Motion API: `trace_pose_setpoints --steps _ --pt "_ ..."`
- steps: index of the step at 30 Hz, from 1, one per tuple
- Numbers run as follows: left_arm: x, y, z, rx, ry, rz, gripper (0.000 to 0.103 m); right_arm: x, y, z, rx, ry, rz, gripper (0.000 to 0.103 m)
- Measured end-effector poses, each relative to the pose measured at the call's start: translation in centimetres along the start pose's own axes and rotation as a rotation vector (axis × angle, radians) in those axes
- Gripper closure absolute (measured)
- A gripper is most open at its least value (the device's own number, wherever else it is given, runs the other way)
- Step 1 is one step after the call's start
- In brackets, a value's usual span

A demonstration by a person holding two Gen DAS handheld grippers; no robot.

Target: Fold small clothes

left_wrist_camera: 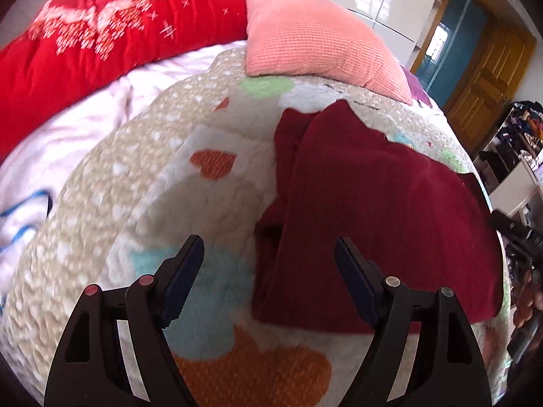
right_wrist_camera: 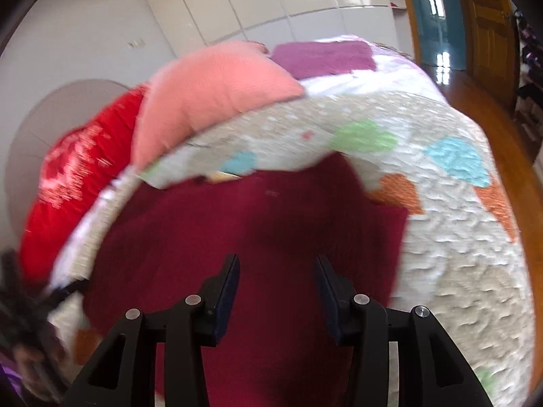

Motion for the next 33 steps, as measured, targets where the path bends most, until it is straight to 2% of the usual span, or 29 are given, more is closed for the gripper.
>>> trace_pose_setpoints --steps 2,5,7,12,17,18,20,22,23,26,30,33 --pt "-0.2 -0.8 -0.1 0.001 -0.009 0.004 0.023 -2.8 -0.2 0.0 0.000 0.053 0.037 0.056" --pt "-0.4 -1.3 -0.7 0.005 0.006 -0.011 0.023 -7.6 -0.8 -1.8 -0.064 0.140 0.077 0.056" --pt "-0.4 -1.4 -1.3 -0.008 -0.015 -0.012 0.023 -10.2 -0.7 -3.3 -0.094 0.170 0.086 0.056" --pt "-0.8 -1.7 -1.8 -0.019 -0.068 0.022 0.023 -17.1 0.5 -8.4 -0.118 0.187 0.144 0.056" --pt "-0.8 -1.9 -1.9 -0.025 -0.084 0.037 0.023 -22.4 -0.1 -15.7 -0.238 0.147 0.159 0.056" --pt "-0.8 -1.9 -1.9 -0.024 -0.087 0.034 0.023 -22.4 -0.2 -16.7 -0.260 0.122 0.153 0.056" --pt "-0.9 -2.0 -1.9 -0.026 -0.099 0.039 0.023 -21.8 -0.4 -19.1 -0.285 0.008 0.140 0.059" --pt "-1.1 -2.0 -1.9 -0.033 -0.110 0.052 0.023 -21.6 -0.1 -19.9 -0.267 -0.033 0.152 0.089" --pt "-1.2 -2.0 -2.0 -0.036 -0.116 0.062 0.023 -21.6 0.2 -19.7 -0.253 -0.024 0.155 0.094" --pt "-1.1 -2.0 -2.0 -0.037 -0.110 0.063 0.023 -22.1 0.5 -19.2 -0.231 0.001 0.193 0.095" --pt "-1.1 -1.8 -2.4 -0.035 -0.098 0.056 0.023 -21.8 -0.4 -20.6 -0.267 0.030 0.186 0.093" --pt "-1.1 -1.9 -2.4 -0.034 -0.099 0.058 0.023 -21.4 -0.4 -19.5 -0.261 0.112 0.125 0.089"
Point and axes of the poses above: each gripper's, at about its wrist camera, not at the fingertips, and z roughly against the way its jaws point, x to its right, y to its top, the point moved 7 cm from there along -z, roughly the way its jaws point, and after that the axes turned 4 degrees about -z, right-handed, at the moved point
